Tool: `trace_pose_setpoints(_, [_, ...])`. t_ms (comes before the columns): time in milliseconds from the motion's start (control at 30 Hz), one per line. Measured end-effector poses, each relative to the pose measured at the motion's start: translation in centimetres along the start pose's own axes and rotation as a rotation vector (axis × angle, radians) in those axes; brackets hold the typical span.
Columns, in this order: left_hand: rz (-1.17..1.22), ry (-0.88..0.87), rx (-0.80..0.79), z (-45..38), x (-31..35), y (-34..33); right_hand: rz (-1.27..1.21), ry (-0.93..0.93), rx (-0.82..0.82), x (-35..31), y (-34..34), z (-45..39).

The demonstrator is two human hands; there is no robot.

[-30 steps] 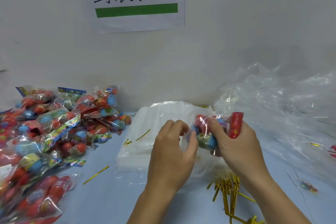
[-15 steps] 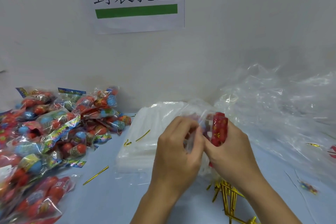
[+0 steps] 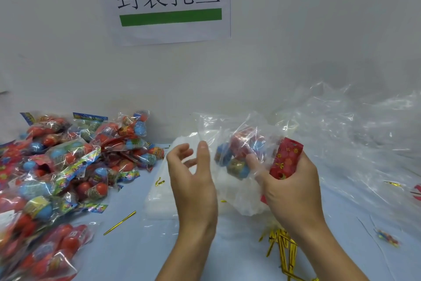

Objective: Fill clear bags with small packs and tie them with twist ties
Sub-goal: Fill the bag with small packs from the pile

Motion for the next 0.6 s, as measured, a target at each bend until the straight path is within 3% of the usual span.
trace_pose_setpoints(67, [0.195,0.270,-0.137,-0.1,-2.1,-1.1,-0.074,-0.001,-0.038,-0.3,-0.7,0.4])
trace_pose_setpoints(167, [0.405,0.403,-0.276,0.6,-3.1,-2.7,-0.101,0.055,-0.143,-1.1,-2.0,1.0])
trace_pose_setpoints(367, [0.289,0.285,-0.155,-0.1,-3.4,-1.7,-0.104,-0.020,-0.345,-0.2,-3.7,1.7])
trace_pose_setpoints(600, [0.156,0.169,-0.235,0.6,-2.4,-2.3,-0.105,0.031,-0.184,0.1,-3.1,1.4])
Point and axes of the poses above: each hand's wrist, its own z-axis away from the middle knuckle, its own y-axis out of the back of the hand, x = y × z, the point moved 7 cm from there along -z, towards the middle knuckle, and after that the axes turned 3 degrees about -z, right-handed, at the moved point
